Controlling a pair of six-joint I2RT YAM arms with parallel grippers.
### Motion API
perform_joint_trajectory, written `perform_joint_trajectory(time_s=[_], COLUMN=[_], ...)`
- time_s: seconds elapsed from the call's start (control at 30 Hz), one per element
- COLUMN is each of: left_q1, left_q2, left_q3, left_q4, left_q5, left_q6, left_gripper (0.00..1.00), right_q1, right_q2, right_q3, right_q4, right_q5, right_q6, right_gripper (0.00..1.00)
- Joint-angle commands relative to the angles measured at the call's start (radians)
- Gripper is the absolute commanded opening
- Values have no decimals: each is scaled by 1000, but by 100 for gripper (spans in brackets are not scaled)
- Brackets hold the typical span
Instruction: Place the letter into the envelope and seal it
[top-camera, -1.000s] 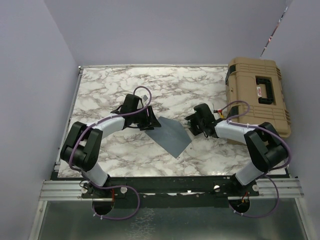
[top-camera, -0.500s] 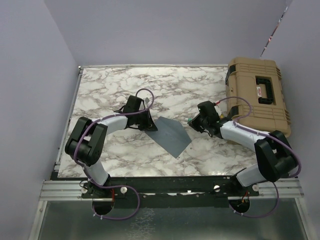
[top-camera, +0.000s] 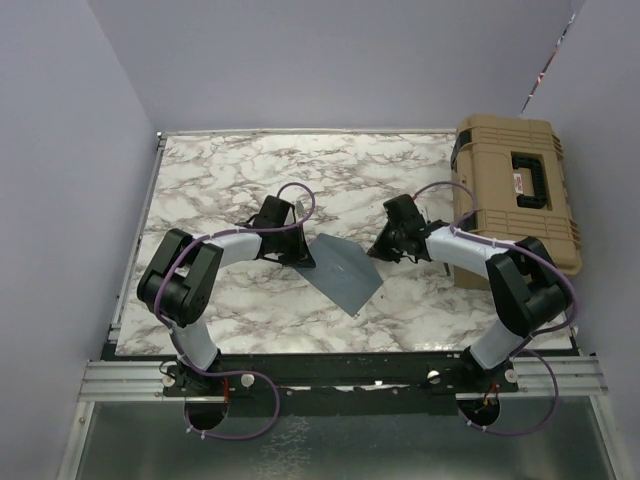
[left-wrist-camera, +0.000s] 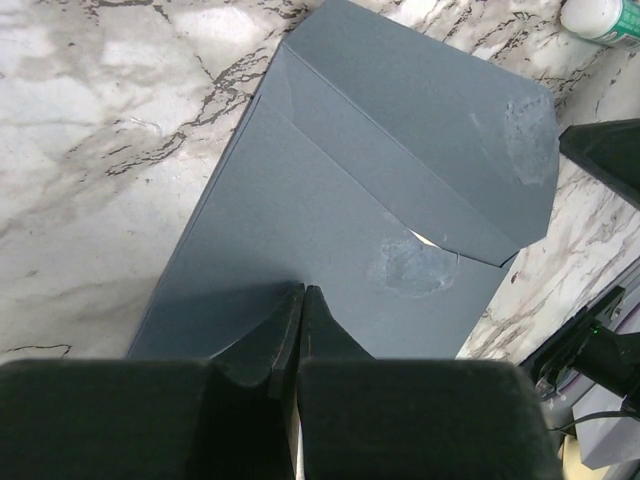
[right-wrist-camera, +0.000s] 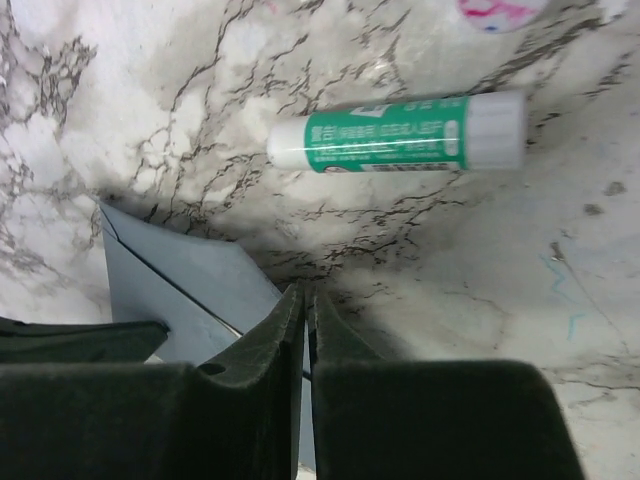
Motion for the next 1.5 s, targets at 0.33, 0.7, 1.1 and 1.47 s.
perform_joint_trajectory(time_s=[0.33, 0.7, 1.1, 1.47], left_q1=[-6, -6, 1, 96], left_q2=[21, 23, 9, -60], left_q3=[-15, -33, 7, 131], left_q4=[-38, -37, -40, -73], left_q5=[-92, -86, -43, 203], left_q6=[9, -1, -18, 34], left_gripper=[0, 0, 0, 0], right_q1=[-3, 44, 213, 308], right_q2=[10, 135, 227, 229], right_q3=[16, 91, 265, 198], right_q4=[-9, -4, -272, -245], right_q5=[-349, -413, -72, 132], right_q6=[-149, -267, -413, -516], right_gripper=[8, 10, 16, 34])
